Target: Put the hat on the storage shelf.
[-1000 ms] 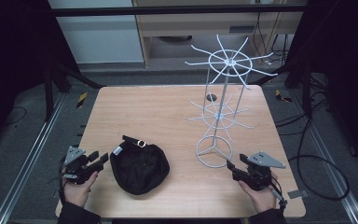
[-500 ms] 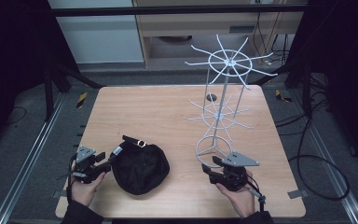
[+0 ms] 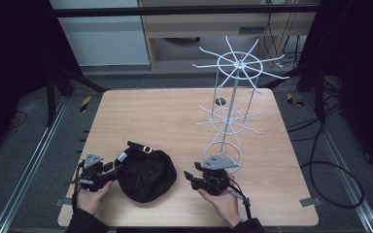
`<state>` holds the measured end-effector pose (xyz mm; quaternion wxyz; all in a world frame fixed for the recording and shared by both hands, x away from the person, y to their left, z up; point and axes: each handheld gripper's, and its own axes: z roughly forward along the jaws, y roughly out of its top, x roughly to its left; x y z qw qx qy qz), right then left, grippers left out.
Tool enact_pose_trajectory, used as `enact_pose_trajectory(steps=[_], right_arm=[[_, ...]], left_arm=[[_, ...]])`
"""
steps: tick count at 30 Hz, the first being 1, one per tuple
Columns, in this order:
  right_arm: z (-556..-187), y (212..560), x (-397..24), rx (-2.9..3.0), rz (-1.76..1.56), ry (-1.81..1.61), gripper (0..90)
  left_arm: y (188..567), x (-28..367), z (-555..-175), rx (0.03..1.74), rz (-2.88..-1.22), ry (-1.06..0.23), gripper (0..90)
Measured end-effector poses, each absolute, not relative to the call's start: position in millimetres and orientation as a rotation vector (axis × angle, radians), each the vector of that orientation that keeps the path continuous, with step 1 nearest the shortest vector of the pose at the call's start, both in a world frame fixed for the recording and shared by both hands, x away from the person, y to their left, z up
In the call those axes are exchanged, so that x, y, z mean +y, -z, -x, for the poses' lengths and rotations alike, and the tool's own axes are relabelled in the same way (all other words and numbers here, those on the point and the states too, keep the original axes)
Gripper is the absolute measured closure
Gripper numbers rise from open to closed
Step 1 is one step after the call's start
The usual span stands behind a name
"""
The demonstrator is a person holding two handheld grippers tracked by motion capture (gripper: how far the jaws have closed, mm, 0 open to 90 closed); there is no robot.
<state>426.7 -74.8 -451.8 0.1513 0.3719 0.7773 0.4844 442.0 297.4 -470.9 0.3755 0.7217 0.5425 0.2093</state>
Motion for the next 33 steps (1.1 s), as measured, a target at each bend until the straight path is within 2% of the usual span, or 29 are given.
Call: enact_pose_trajectory(steps=[13, 20, 26, 33], right_arm=[[-439.4, 467.1, -36.1, 2.306, -1.084, -1.336, 52.3], [-444.8, 478.5, -22.1, 2.342, -1.110, -1.313, 60.4], [-448.1, 482.9, -19.7, 2.343, -1.171, -1.288, 68.4], [-451.2, 485.9, -19.8, 2.346, -1.197, -1.241, 73.7]], left_arm=[[472.8, 294.4, -436.9, 1.399, -1.873, -0.518, 59.8], [471.7, 294.0, -433.5, 1.391, -1.883, -0.519, 59.3], [467.6, 293.7, -424.6, 1.366, -1.870, -0.508, 52.7], [469.8, 290.7, -418.5, 1.367, -1.902, -0.489, 55.1]])
